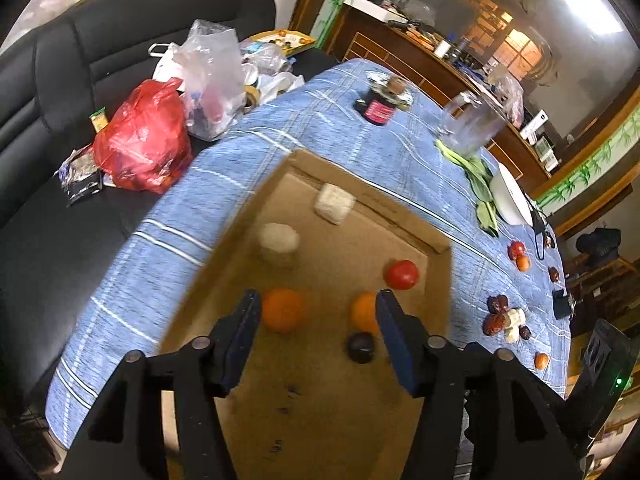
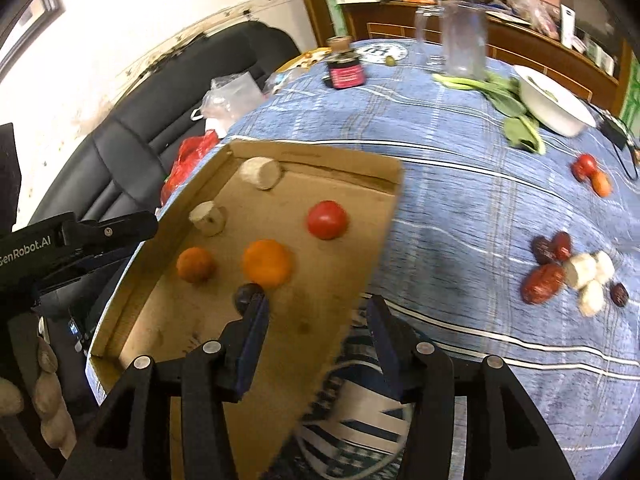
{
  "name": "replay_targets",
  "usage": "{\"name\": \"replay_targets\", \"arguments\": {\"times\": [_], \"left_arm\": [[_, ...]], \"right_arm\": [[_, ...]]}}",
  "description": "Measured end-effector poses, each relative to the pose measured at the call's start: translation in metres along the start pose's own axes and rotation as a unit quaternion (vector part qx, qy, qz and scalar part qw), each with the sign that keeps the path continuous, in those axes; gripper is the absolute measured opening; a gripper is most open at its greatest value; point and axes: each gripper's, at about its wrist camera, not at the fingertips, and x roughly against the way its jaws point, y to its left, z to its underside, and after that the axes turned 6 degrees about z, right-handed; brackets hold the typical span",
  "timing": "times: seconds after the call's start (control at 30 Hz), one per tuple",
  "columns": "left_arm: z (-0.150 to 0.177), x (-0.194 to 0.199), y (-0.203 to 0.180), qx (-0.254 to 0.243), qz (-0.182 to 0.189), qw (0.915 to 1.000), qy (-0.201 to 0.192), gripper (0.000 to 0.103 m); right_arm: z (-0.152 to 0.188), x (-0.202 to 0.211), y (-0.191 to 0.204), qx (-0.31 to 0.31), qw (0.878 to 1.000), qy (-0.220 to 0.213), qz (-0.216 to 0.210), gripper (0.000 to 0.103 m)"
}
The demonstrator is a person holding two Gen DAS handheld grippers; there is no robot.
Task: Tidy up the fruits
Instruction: 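Place the orange and dark plum into the cardboard box, opening both tools, then grasp the large dark red date with the left tool while the right grasps an orange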
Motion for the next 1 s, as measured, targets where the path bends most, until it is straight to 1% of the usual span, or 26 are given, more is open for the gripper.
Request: {"name": "replay_targets", "arguments": {"times": [0.13,0.17,0.23,0.3,0.47,0.6,0.73,0.83,0.9,1.0], "left_arm": [[0.006,-0.011,-0.038,-0.018,0.013,0.9997,0.011,0.062],[0.009,-0.015,-0.052,-0.025,0.018,0.9994,0.014,0.062],[0.014,-0.023,-0.072,-0.036,0.025,0.9988,0.022,0.062],[0.020,-0.029,-0.090,-0.047,0.032,0.9979,0.029,0.062],[0.036,-0.055,-0.142,-0.083,0.047,0.9939,0.055,0.063],[0.054,-0.074,-0.180,-0.116,0.061,0.9883,0.078,0.063],[0.071,-0.095,-0.213,-0.159,0.073,0.9802,0.093,0.063],[0.079,-0.110,-0.228,-0.198,0.066,0.9737,0.090,0.063],[0.082,-0.125,-0.235,-0.219,0.062,0.9691,0.096,0.063],[0.083,-0.144,-0.237,-0.229,0.061,0.9655,0.109,0.062]], "right_arm": [[0.009,0.019,-0.041,-0.027,0.999,-0.011,0.012,0.055],[0.011,0.023,-0.051,-0.034,0.999,-0.013,0.017,0.057],[0.019,0.032,-0.078,-0.050,0.998,-0.016,0.033,0.061],[0.029,0.043,-0.109,-0.074,0.996,-0.017,0.051,0.061],[0.061,0.069,-0.186,-0.134,0.986,-0.014,0.101,0.061],[0.089,0.087,-0.243,-0.191,0.973,-0.010,0.131,0.061],[0.103,0.099,-0.279,-0.214,0.965,-0.011,0.149,0.061],[0.106,0.102,-0.296,-0.218,0.964,-0.010,0.151,0.061],[0.104,0.102,-0.307,-0.219,0.964,-0.009,0.149,0.061],[0.092,0.097,-0.319,-0.214,0.966,-0.011,0.147,0.061]]}}
